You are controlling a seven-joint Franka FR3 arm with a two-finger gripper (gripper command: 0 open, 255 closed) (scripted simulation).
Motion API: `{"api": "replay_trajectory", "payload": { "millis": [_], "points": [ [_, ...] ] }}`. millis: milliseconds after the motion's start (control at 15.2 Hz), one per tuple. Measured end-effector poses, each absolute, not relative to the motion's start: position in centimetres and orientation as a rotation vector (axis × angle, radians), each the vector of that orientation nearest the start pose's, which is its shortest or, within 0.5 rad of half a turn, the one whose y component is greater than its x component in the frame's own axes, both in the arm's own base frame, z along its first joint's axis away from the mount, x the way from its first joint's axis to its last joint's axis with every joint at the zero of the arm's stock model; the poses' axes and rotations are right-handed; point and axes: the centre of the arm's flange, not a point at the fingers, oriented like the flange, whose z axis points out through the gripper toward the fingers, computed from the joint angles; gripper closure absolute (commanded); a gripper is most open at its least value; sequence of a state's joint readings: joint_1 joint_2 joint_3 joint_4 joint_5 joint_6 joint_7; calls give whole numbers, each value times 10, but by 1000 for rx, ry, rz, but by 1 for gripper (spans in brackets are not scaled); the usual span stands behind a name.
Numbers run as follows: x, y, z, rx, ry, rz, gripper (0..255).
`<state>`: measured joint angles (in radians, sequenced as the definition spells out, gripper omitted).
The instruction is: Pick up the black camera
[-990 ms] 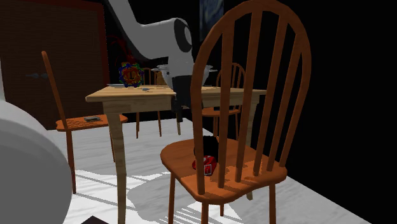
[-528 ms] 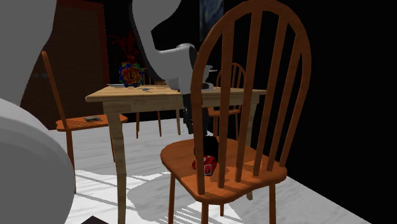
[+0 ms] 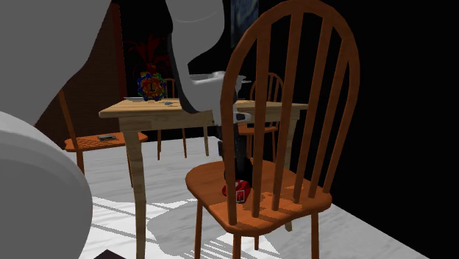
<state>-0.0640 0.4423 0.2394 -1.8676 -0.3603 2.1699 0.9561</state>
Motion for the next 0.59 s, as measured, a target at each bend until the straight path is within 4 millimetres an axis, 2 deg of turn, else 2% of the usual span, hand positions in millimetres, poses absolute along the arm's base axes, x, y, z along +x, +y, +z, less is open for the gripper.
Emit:
{"api": "replay_trajectory", "payload": {
  "millis": [198, 264, 594],
  "points": [
    [618, 88, 261, -3220, 952, 3, 0],
    [618, 88, 259, -3220, 952, 3, 255],
    [618, 88, 257, -3220, 953, 1, 255]
  ]
}}
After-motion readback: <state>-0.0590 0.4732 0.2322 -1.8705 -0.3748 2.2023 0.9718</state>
